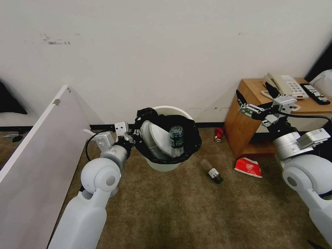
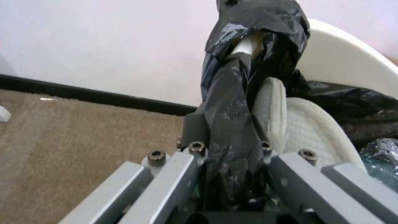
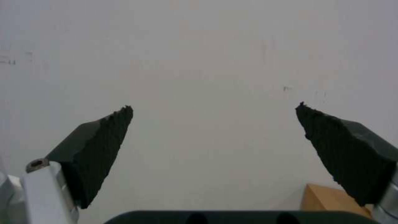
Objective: Pick up the trash bin, then pick up the garbage from the floor and place it into the trash bin.
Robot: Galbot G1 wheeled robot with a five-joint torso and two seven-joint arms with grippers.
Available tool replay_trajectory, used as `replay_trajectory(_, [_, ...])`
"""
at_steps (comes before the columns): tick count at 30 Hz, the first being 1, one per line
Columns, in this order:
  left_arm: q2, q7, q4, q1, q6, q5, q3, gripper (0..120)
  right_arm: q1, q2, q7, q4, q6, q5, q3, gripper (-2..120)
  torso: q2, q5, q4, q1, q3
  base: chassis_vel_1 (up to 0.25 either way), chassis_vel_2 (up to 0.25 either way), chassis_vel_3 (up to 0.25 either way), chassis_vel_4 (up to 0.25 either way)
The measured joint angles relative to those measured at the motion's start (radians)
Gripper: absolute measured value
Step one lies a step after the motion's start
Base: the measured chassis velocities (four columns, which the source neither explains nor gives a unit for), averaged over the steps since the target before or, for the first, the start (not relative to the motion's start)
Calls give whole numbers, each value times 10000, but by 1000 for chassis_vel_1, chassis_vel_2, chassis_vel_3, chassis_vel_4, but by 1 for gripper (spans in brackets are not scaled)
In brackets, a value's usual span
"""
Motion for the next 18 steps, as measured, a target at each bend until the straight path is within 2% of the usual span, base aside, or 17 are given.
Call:
replay_trajectory(3, [-13,0,12,-13,0,-2,17,4,12,-26,25,29,-45,-32,16,100,0,1,-7,0,0,0,0,0,0])
replay_trajectory(18, [-24,-4,32,-23,1,-8,13,4,-43,75,-129,69,-170,-199,-17,100,0,0,-3,0,0,0,0,0,0])
